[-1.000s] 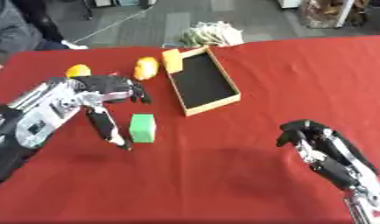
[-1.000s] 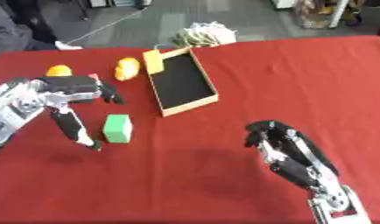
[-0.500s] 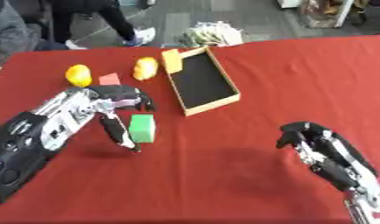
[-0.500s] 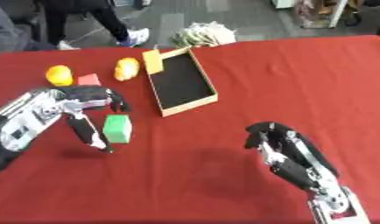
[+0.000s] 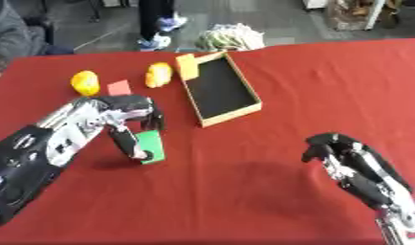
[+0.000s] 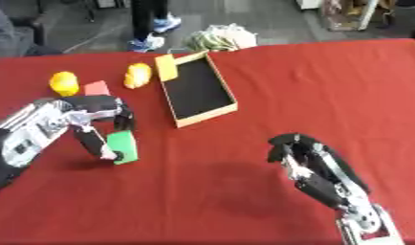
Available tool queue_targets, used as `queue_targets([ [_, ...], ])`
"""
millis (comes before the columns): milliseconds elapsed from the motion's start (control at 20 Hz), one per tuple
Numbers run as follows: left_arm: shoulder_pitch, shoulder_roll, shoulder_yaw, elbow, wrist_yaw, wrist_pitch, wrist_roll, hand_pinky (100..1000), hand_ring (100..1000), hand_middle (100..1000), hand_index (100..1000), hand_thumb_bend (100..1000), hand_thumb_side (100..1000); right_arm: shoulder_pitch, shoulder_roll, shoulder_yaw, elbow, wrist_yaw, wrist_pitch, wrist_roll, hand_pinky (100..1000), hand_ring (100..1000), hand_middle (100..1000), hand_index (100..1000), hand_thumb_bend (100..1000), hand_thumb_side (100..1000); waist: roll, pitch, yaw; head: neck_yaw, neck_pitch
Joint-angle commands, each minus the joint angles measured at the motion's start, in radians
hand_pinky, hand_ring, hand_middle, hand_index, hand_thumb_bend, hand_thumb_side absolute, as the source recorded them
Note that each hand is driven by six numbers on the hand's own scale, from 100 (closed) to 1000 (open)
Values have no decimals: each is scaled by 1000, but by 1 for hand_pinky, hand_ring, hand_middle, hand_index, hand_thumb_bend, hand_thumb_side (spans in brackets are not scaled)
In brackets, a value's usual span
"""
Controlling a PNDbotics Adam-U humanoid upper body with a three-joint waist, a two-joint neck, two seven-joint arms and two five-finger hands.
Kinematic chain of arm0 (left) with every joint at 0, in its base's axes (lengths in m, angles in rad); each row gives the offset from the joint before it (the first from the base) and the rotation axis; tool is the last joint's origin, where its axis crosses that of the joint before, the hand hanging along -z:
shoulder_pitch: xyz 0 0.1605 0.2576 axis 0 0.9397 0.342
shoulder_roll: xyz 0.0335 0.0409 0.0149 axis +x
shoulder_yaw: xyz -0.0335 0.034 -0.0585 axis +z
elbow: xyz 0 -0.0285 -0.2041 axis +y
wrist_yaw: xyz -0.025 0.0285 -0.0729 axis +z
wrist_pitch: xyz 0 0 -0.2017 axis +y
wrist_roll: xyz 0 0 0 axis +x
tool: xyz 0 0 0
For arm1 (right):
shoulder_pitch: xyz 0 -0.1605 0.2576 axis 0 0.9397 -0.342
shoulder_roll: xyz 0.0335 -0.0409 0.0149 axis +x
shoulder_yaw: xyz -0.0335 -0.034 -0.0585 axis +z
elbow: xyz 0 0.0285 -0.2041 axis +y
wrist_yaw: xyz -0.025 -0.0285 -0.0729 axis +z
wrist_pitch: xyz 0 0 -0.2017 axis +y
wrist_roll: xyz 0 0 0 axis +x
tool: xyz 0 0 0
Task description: Pick up objects on the table and place them in the box.
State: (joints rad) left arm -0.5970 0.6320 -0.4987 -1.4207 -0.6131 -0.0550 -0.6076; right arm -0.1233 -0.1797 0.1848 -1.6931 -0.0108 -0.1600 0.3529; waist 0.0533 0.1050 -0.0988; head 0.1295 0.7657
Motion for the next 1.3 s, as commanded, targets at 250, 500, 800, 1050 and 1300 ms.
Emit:
queue_targets([
  [250,-3,84,50,-80,45,23,-59,590,460,430,606,435,146,-10,-3,-3,-8,4,0,-4,727,585,544,716,100,449,4,-27,3,-3,4],
  [500,4,100,65,-107,53,38,-63,582,454,421,598,430,144,-11,-3,-4,-7,5,-1,-5,727,585,544,716,100,449,5,-28,2,-6,4],
  [800,4,105,73,-118,30,57,-58,774,686,687,828,600,277,-12,-4,-3,-7,5,-1,-4,727,585,544,716,100,450,6,-29,2,-7,4],
  [1050,-7,72,49,-59,-45,79,-40,872,813,823,918,706,422,-12,-2,-2,-7,5,-1,-2,727,585,544,716,100,454,6,-29,-1,-6,4],
  [1300,-2,15,46,16,-90,98,17,880,820,827,917,712,472,-11,-2,-5,-6,7,-1,-6,727,585,544,717,100,447,4,-27,-6,-6,4],
])
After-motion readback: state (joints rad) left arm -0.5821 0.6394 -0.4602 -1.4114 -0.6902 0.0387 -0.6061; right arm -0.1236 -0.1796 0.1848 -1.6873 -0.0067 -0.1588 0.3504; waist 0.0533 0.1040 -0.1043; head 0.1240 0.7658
